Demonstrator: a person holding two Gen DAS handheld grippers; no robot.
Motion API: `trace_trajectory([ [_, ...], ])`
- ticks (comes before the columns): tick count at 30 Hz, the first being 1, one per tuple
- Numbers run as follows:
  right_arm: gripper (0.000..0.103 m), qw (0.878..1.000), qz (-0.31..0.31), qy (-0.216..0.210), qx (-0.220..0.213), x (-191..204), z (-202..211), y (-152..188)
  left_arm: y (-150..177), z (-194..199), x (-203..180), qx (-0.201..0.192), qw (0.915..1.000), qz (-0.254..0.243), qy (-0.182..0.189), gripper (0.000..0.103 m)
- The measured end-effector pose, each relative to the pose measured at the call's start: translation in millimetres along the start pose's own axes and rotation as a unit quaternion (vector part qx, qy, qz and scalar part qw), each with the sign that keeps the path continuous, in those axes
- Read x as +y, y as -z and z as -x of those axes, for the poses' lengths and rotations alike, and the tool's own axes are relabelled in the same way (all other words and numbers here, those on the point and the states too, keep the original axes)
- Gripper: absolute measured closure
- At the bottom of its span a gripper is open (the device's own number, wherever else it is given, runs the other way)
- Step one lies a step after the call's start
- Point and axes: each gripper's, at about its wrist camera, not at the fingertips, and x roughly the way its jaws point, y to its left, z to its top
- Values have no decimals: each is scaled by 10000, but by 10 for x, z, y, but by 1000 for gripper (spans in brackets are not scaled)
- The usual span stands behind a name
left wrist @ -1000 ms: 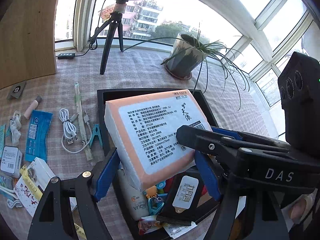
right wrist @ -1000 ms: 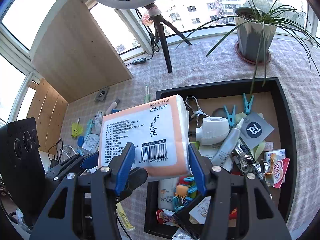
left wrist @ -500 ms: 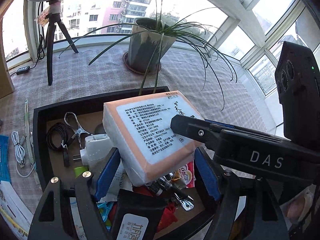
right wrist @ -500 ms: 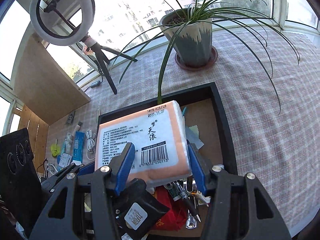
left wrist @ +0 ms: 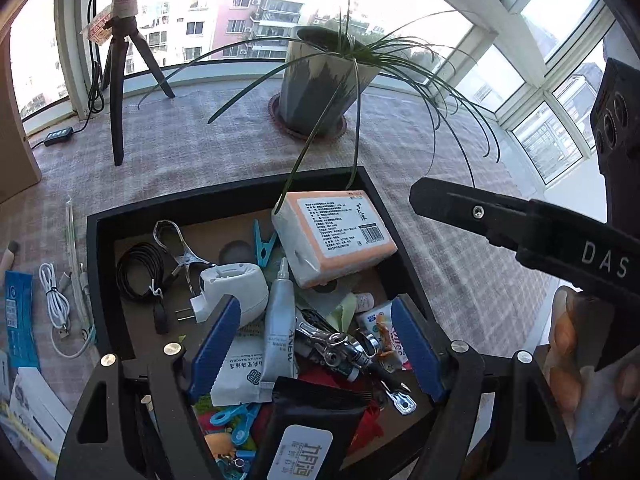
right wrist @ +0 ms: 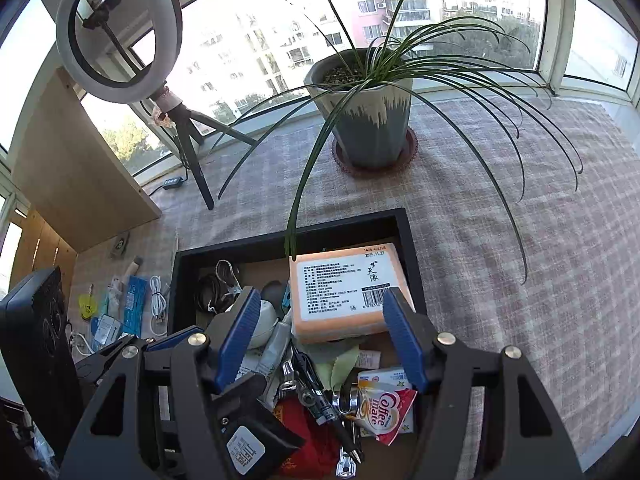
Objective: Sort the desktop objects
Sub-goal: 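Withdraw both grippers from the black tray back over the table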
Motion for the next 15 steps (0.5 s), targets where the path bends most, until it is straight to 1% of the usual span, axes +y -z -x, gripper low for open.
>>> trace_trajectory([
  [6, 40, 9991, 295, -308, 80, 391, 56, 116, 233, 483, 397, -252, 9996, 1, -146, 27],
  [8, 40, 9979, 475, -417, 123, 559, 56, 164, 343, 631, 557, -331, 9988, -59, -357, 27],
  [10, 40, 9958, 705, -536, 211, 764, 23, 222, 463, 787, 738, -438, 9968, -104, -666, 27],
  [12, 40, 9927, 967, -653, 319, 988, -18, 310, 607, 925, 959, -465, 9947, -79, -919, 27],
  [15, 40, 9850, 1430, -815, 508, 1353, -108, 478, 839, 1136, 1362, -451, 9935, 165, -1035, 27],
])
